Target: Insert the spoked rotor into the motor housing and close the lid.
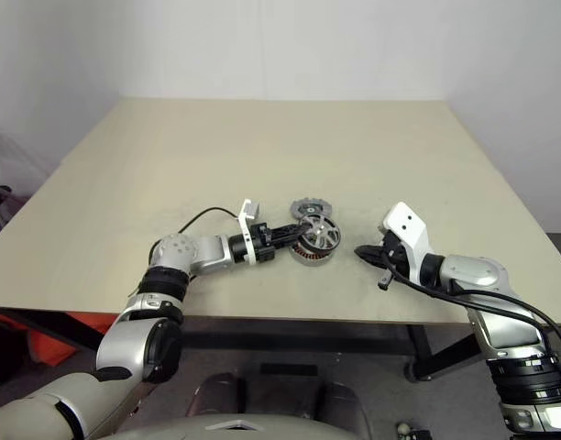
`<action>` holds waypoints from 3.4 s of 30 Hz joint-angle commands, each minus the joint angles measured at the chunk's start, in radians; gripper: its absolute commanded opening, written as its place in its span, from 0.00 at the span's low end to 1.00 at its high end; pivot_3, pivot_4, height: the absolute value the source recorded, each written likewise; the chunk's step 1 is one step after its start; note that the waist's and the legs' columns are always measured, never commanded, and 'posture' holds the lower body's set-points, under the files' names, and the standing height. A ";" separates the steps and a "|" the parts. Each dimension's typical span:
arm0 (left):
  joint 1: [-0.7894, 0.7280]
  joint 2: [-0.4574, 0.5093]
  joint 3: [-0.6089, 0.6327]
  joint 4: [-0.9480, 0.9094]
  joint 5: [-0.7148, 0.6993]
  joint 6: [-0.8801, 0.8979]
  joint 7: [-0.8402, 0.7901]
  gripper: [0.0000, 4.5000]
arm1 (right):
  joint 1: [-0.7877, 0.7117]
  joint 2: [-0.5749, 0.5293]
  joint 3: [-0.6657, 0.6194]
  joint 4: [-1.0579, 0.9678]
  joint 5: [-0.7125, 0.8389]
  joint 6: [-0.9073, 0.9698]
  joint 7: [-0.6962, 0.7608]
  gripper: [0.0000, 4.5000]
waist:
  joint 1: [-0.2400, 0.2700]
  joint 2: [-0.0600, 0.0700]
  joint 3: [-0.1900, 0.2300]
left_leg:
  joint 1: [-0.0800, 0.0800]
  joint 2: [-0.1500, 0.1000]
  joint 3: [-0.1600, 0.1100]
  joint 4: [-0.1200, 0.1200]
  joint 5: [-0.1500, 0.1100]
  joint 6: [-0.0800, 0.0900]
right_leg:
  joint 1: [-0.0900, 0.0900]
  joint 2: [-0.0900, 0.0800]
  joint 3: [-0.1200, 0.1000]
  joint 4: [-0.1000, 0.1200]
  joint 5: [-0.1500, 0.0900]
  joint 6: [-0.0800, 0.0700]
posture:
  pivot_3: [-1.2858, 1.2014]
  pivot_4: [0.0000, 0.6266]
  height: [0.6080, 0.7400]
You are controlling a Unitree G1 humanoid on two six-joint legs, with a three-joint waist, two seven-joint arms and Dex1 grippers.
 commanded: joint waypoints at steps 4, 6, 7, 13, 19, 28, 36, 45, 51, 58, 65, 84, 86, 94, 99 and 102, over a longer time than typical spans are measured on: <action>-0.030 -0.004 -0.015 0.004 0.038 -0.032 -0.044 0.08 | -0.021 -0.004 -0.014 -0.028 0.005 -0.017 -0.013 0.00 | 0.000 0.000 0.000 | 0.000 0.000 0.000 0.000 0.000 0.000 | 0.001 0.000 0.000 0.000 0.000 0.000 | 0.52 0.00 1.00; -0.029 -0.004 -0.025 -0.001 0.053 -0.038 -0.052 0.08 | -0.023 -0.003 -0.012 -0.026 0.003 -0.020 -0.017 0.00 | 0.000 0.000 0.000 | 0.001 0.000 0.000 0.000 0.000 0.000 | 0.001 0.000 0.000 0.000 0.000 0.000 | 0.52 0.00 1.00; -0.030 -0.004 -0.027 -0.001 0.057 -0.040 -0.055 0.08 | -0.026 -0.002 -0.011 -0.025 0.002 -0.021 -0.019 0.00 | 0.000 0.000 0.000 | 0.001 0.000 0.000 0.000 0.000 0.000 | 0.001 0.000 0.000 0.000 0.000 0.000 | 0.52 0.00 1.00; -0.036 -0.003 -0.018 -0.009 0.068 -0.042 -0.066 0.54 | -0.039 0.001 -0.006 -0.013 -0.005 -0.029 -0.026 0.00 | 0.001 0.000 0.000 | 0.001 0.000 0.000 0.000 0.000 0.000 | 0.002 0.000 0.000 0.000 0.000 0.000 | 0.52 0.00 1.00; -0.039 0.026 0.009 -0.018 0.072 -0.073 -0.066 0.54 | -0.045 0.006 0.003 -0.006 -0.009 -0.036 -0.031 0.00 | 0.000 0.001 -0.001 | 0.004 -0.001 0.000 0.000 0.000 0.000 | 0.004 -0.001 0.000 0.000 0.000 0.000 | 0.52 0.00 1.00; -0.037 0.077 0.097 -0.105 0.031 -0.119 -0.046 0.54 | -0.067 0.021 0.012 -0.002 -0.006 -0.042 -0.032 0.00 | -0.001 0.001 -0.001 | 0.003 -0.001 0.000 0.000 0.000 0.001 | 0.003 -0.001 -0.001 -0.001 0.000 0.000 | 0.52 0.00 1.00; 0.133 0.113 -0.031 -0.436 0.112 -0.208 -0.046 0.54 | -0.135 0.099 0.075 0.026 -0.023 -0.042 -0.043 0.00 | -0.005 0.001 -0.001 | 0.003 0.000 0.000 -0.002 0.000 0.000 | 0.003 -0.001 -0.001 -0.001 0.003 -0.005 | 0.52 0.00 1.00; 0.258 0.142 -0.104 -0.585 0.135 -0.232 -0.030 0.54 | -0.207 0.140 0.090 0.104 -0.019 -0.027 -0.044 0.00 | -0.004 0.002 -0.001 | 0.003 0.000 0.000 -0.001 0.000 0.000 | 0.003 -0.001 -0.001 -0.001 0.000 0.000 | 0.52 0.00 1.00; 0.279 0.140 -0.100 -0.593 0.131 -0.236 -0.011 0.54 | -0.224 0.147 0.099 0.148 -0.070 -0.074 -0.078 0.00 | -0.005 0.002 -0.001 | 0.003 0.000 0.000 -0.002 0.000 0.000 | 0.003 0.000 0.000 -0.001 0.002 -0.003 | 0.52 0.00 1.00; 0.278 0.144 -0.098 -0.580 0.135 -0.249 0.001 0.54 | -0.210 0.149 0.114 0.158 -0.074 -0.080 -0.052 0.00 | -0.006 0.002 -0.001 | 0.004 0.000 0.000 -0.002 0.000 0.000 | 0.003 0.000 0.000 -0.001 0.000 -0.001 | 0.52 0.00 1.00; 0.276 0.158 -0.087 -0.572 0.135 -0.260 0.007 0.54 | -0.213 0.180 0.146 0.142 -0.073 -0.075 -0.049 0.00 | -0.007 0.002 -0.001 | 0.004 0.001 0.000 -0.001 0.000 0.000 | 0.003 0.000 0.000 -0.001 0.001 -0.002 | 0.52 0.00 1.00; 0.286 0.157 -0.097 -0.577 0.134 -0.264 0.018 0.54 | -0.260 0.206 0.156 0.201 -0.100 -0.106 -0.056 0.00 | -0.009 0.002 -0.001 | 0.006 0.000 0.000 -0.001 0.000 -0.001 | 0.004 0.000 0.000 0.001 0.001 -0.002 | 0.52 0.00 1.00; 0.285 0.157 -0.099 -0.575 0.136 -0.263 0.017 0.54 | -0.261 0.203 0.153 0.201 -0.100 -0.107 -0.056 0.00 | -0.009 0.002 -0.001 | 0.006 0.001 0.000 -0.001 0.000 -0.001 | 0.004 0.000 0.000 0.001 0.001 -0.002 | 0.52 0.00 1.00; 0.279 0.158 -0.101 -0.565 0.141 -0.267 0.016 0.54 | -0.257 0.188 0.142 0.211 -0.112 -0.118 -0.062 0.00 | -0.009 0.002 -0.001 | 0.006 0.001 0.000 -0.001 0.000 -0.001 | 0.004 0.000 0.000 0.001 0.001 -0.002 | 0.52 0.00 1.00; 0.279 0.158 -0.102 -0.560 0.145 -0.271 0.015 0.54 | -0.267 0.199 0.109 0.175 -0.058 -0.118 -0.049 0.00 | -0.009 0.002 -0.001 | 0.006 0.001 0.000 -0.001 0.000 -0.001 | 0.004 0.000 0.000 0.001 0.001 -0.002 | 0.52 0.00 1.00; 0.278 0.159 -0.102 -0.558 0.146 -0.272 0.013 0.54 | -0.274 0.204 0.109 0.156 -0.048 -0.122 -0.046 0.00 | -0.009 0.002 -0.001 | 0.006 0.001 0.000 -0.001 0.000 -0.001 | 0.004 0.000 0.000 0.001 0.002 -0.003 | 0.52 0.00 1.00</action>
